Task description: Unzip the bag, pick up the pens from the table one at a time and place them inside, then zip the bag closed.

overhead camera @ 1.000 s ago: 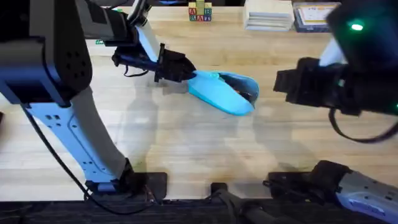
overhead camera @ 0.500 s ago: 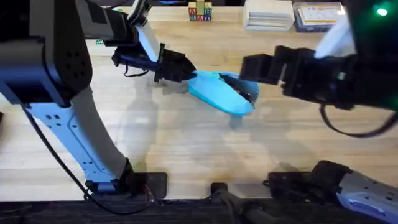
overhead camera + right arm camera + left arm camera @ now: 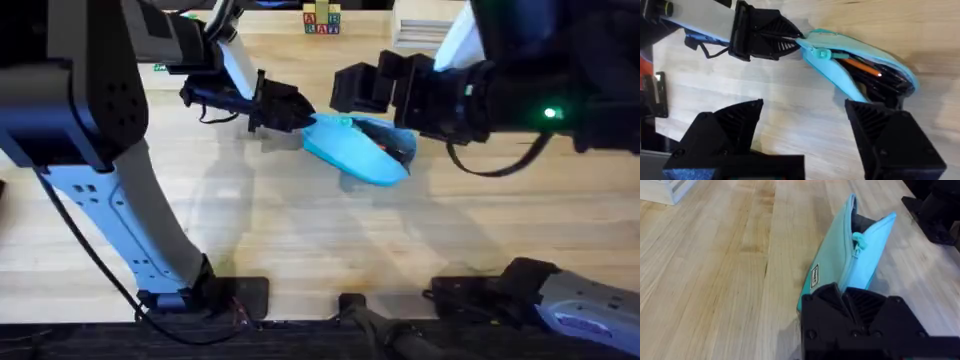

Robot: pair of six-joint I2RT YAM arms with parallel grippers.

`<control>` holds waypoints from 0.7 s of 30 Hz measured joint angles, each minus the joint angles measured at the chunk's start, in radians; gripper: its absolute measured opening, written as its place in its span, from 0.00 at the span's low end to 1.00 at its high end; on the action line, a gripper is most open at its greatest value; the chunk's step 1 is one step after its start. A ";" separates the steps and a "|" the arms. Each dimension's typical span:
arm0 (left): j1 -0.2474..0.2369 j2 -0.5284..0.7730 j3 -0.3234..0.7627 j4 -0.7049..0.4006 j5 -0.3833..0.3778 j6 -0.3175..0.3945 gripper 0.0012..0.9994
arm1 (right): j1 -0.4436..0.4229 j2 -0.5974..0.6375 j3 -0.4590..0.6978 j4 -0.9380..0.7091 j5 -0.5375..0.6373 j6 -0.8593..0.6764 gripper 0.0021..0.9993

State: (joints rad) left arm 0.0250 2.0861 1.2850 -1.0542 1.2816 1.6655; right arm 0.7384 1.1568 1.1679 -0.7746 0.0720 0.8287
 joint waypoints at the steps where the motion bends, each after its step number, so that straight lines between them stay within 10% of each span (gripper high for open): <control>1: 0.000 0.000 0.000 0.000 0.000 0.000 0.04 | -0.009 0.009 0.000 0.008 -0.015 -0.004 1.00; 21: 0.000 0.000 0.000 0.000 0.000 0.000 0.04 | -0.184 0.227 0.000 0.173 -0.324 -0.104 1.00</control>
State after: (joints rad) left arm 0.0250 2.0861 1.2850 -1.0542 1.2812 1.6653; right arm 0.5540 1.3835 1.1675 -0.6014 -0.2524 0.7242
